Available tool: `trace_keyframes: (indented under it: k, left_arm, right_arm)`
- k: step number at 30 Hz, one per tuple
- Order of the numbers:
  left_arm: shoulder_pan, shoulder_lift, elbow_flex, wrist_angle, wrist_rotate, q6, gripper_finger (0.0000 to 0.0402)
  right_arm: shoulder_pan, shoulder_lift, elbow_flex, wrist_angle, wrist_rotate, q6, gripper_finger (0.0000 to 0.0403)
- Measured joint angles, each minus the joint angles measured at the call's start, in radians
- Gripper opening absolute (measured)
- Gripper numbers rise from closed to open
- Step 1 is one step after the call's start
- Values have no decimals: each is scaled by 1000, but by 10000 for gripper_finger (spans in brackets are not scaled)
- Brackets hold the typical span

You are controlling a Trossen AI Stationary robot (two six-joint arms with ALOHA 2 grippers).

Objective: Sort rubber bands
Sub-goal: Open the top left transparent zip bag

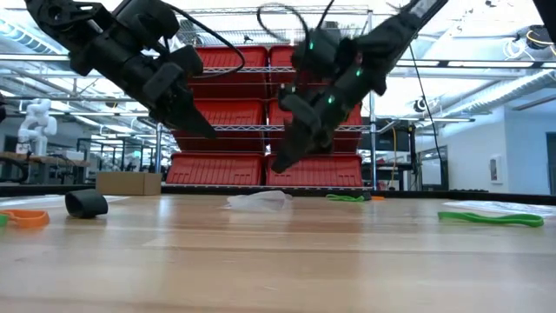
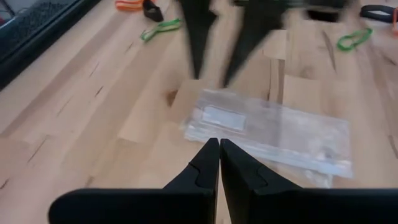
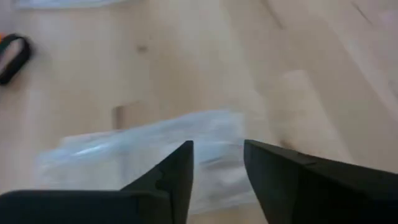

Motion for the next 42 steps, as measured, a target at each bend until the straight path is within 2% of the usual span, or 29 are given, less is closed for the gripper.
trace_keyframes:
  k: [7, 10, 20, 24, 29, 35, 42]
  left_arm:
    - [0, 0, 0, -1, 23, 0, 22]
    - [0, 0, 0, -3, 23, -1, 22]
    - [0, 0, 0, 0, 23, -1, 22]
    - [1, 0, 0, -8, 23, -1, 22]
    - [1, 0, 0, -8, 23, -2, 22]
    - [2, 0, 0, -4, 22, -2, 22]
    - [2, 0, 0, -18, 18, -22, 22]
  right_arm:
    - [-72, 35, 0, 48, -181, -2, 170]
    - [-74, 54, 0, 69, -206, -3, 167]
    - [-63, 133, 38, 75, -207, 25, 127]
    - [-48, 143, 57, 64, -236, 12, 91]
    - [-23, 142, 58, 54, -235, -28, 12]
    - [-2, 135, 58, 19, -220, -43, 1]
    - [0, 51, 58, -147, -61, -43, 0]
